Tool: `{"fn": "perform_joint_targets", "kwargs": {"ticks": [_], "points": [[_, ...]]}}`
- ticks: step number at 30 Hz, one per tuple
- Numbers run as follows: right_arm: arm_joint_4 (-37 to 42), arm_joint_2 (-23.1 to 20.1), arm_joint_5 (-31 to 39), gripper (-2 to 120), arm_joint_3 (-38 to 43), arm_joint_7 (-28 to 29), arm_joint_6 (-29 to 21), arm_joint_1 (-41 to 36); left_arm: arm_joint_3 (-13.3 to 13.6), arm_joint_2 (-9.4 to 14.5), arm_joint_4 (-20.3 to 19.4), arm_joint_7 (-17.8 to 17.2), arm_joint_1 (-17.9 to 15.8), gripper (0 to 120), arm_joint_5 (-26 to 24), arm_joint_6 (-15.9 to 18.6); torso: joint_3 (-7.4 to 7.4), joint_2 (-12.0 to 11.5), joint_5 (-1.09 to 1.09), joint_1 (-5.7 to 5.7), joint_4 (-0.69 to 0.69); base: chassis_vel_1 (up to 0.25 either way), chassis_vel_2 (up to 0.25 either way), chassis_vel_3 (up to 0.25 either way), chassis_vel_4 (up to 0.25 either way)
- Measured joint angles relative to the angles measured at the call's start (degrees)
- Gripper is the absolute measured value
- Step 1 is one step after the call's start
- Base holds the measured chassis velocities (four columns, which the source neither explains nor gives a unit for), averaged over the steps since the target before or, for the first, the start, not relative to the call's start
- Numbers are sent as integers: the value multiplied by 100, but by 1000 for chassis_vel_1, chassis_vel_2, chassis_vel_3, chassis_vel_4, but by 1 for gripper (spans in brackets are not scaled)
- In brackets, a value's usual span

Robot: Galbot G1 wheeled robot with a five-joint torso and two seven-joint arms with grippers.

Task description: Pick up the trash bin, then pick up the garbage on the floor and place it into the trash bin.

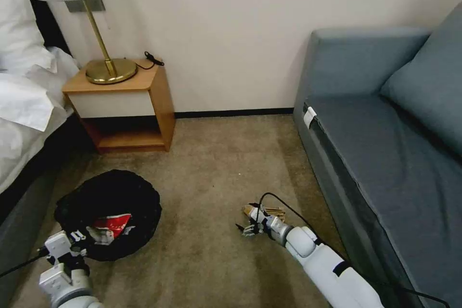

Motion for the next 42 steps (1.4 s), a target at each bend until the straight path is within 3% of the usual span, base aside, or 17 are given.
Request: {"fn": "perform_joint_targets", "kwargs": {"ticks": [12, 19, 25, 31, 38, 42], "points": [[-732, 121, -8, 97, 404, -333, 117, 289, 7, 3, 44, 7, -43, 3, -3, -5, 0, 0, -1, 0, 0, 0, 0, 0, 0], [-889, 131, 57, 74, 535, -772, 282, 364, 12, -6, 53, 9, -57, 3, -3, -4, 0, 0, -1, 0, 0, 0, 0, 0, 0], [-916, 163, 43, 48, 582, -847, 325, 315, 9, -9, 49, 14, -35, 3, -1, -2, 0, 0, -1, 0, 0, 0, 0, 0, 0], [-914, 168, 20, 32, 603, -877, 352, 287, -4, -9, 22, 16, -10, 3, 1, -2, 0, 0, -1, 0, 0, 0, 0, 0, 0], [-891, 185, -23, 1, 637, -890, 453, 215, -8, -14, 2, 21, 16, 3, 10, -7, 0, 0, -1, 0, 0, 0, 0, 0, 0], [-812, 179, 10, 0, 622, -925, 486, 169, -5, -20, 2, 24, 13, 3, 15, -9, 0, 0, -1, 0, 0, 0, 0, 0, 0]]}}
